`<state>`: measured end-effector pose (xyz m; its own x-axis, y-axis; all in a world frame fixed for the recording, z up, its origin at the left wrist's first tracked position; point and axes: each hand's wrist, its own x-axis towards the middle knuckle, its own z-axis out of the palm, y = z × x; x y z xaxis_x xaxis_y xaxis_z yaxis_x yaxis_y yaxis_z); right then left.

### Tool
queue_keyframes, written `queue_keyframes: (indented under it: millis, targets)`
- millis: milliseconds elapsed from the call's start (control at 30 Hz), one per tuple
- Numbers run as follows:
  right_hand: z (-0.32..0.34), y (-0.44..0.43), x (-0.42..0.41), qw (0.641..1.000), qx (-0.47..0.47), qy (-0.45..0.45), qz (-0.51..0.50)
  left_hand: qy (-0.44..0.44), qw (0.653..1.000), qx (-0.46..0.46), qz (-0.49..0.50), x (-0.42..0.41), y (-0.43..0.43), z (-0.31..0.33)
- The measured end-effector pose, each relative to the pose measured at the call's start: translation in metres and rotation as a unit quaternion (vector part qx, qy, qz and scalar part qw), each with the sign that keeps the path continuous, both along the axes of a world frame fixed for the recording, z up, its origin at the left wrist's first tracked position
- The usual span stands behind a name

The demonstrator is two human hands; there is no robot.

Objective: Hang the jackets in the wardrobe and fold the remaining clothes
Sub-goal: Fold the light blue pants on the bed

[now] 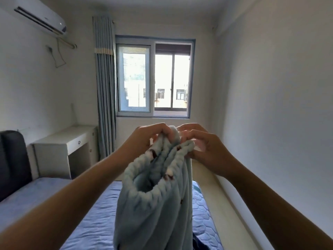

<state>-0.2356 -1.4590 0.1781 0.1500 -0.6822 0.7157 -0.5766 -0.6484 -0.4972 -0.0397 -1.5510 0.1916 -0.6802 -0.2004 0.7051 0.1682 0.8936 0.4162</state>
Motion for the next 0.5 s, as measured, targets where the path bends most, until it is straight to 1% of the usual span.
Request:
queue_keyframes:
  millis: [67, 133, 200, 333, 400, 433, 500]
  targets:
    - [-0.012, -0.002, -0.001, 0.999, 0.046, -0.016, 0.02, -0.015, 0.999, -0.035, 0.021, -0.003, 0.004, -0.01]
    - [-0.025, -0.002, -0.002, 0.994, 0.09, -0.049, 0.024, -0.004, 0.994, -0.096, 0.06, -0.006, 0.004, -0.021]
    - [-0.039, -0.003, -0.002, 0.99, 0.12, -0.076, 0.022, -0.004, 0.991, -0.1, 0.085, -0.005, 0.002, -0.033]
    - [-0.063, -0.002, 0.001, 0.979, 0.177, -0.093, 0.038, -0.071, 0.98, -0.151, 0.109, -0.002, -0.001, -0.054]
    - [-0.075, -0.001, 0.001, 0.976, 0.19, -0.101, 0.033, -0.092, 0.977, -0.151, 0.116, 0.001, 0.0, -0.061]
    - [-0.081, -0.001, 0.0, 0.974, 0.192, -0.117, 0.028, -0.093, 0.977, -0.148, 0.126, 0.005, 0.002, -0.063]
    - [-0.093, 0.001, -0.004, 0.969, 0.187, -0.159, 0.015, -0.067, 0.976, -0.154, 0.141, 0.015, 0.006, -0.068]
